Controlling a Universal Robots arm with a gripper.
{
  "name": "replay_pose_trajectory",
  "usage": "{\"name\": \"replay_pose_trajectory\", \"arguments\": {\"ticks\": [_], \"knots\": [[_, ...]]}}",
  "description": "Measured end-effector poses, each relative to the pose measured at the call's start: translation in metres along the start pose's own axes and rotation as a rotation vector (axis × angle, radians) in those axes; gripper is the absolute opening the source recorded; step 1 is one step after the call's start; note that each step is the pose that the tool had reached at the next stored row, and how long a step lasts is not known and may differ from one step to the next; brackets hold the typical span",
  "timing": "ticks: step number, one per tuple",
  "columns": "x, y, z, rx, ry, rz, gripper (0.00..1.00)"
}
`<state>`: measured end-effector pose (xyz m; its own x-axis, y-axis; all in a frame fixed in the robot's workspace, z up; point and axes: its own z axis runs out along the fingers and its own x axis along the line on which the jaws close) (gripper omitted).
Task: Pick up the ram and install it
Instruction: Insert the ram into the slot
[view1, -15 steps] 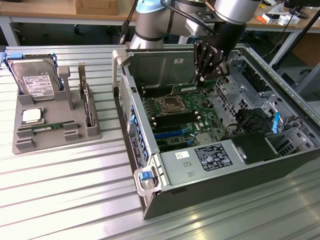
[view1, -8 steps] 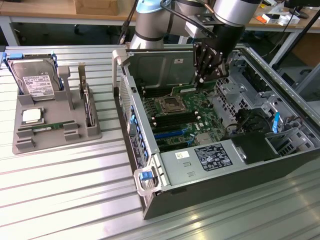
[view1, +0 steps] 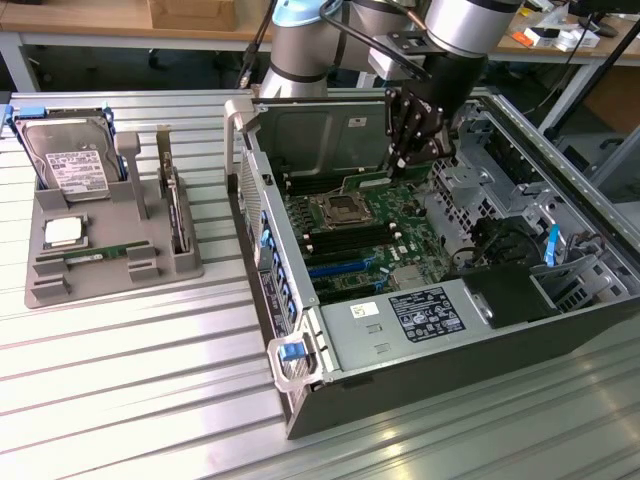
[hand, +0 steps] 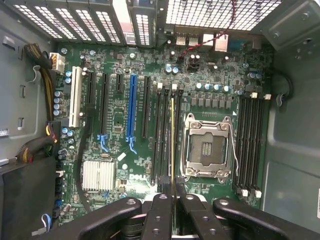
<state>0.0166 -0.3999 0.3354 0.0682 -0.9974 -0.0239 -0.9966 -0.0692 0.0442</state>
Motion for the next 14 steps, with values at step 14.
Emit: {"name": "replay_pose_trajectory", "arguments": {"ticks": [14], "knots": [[-0.0002,0.0054,0.007,0.0,-0.0001,0.0,0.12]]}}
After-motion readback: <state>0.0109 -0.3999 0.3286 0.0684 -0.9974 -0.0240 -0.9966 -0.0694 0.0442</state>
